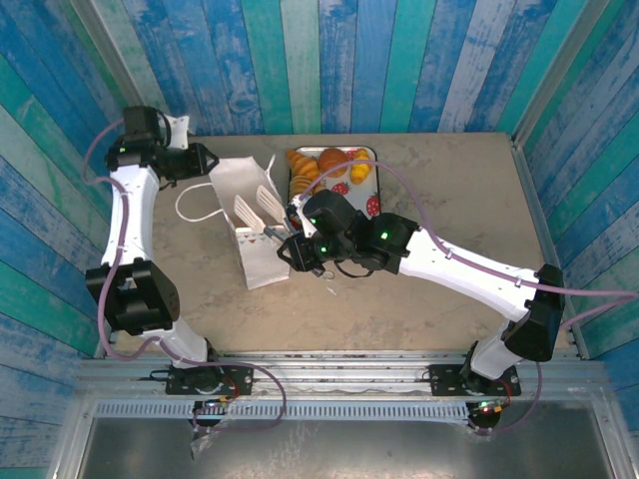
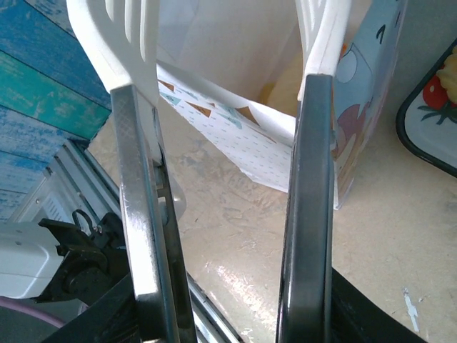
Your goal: Place the fake bread into the paper bag
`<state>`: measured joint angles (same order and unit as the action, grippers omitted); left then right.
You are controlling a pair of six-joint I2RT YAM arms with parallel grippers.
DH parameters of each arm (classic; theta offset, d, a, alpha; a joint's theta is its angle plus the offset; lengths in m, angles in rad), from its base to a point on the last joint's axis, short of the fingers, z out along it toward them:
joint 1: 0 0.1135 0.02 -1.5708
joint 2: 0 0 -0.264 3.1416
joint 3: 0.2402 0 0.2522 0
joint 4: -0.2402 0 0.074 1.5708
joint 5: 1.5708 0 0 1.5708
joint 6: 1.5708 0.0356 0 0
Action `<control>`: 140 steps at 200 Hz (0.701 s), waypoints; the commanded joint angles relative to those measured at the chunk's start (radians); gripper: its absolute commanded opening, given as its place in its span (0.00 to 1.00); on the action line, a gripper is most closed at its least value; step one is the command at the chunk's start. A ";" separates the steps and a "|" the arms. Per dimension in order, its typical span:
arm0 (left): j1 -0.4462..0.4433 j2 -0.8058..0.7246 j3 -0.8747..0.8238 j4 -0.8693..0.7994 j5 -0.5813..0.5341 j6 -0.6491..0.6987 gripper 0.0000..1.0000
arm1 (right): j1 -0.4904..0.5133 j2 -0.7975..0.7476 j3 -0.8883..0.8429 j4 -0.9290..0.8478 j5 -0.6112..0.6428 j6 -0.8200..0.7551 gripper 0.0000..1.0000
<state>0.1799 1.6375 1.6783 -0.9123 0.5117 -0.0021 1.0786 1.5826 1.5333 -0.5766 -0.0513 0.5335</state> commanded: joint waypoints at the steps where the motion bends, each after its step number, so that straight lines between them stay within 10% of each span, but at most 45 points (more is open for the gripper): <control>1: 0.003 0.033 0.006 0.006 0.010 0.014 0.36 | 0.001 -0.019 0.035 0.004 0.019 -0.009 0.49; 48: 0.004 0.015 0.006 0.027 0.043 0.000 0.42 | 0.001 -0.024 0.047 0.032 0.002 -0.019 0.48; 140: 0.004 -0.177 -0.032 0.180 -0.055 -0.107 0.93 | -0.017 -0.073 0.203 0.038 -0.039 -0.093 0.48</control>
<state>0.1795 1.6009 1.6642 -0.8131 0.4889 -0.0765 1.0710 1.5719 1.6688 -0.5751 -0.0704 0.4801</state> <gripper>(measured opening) 0.892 0.478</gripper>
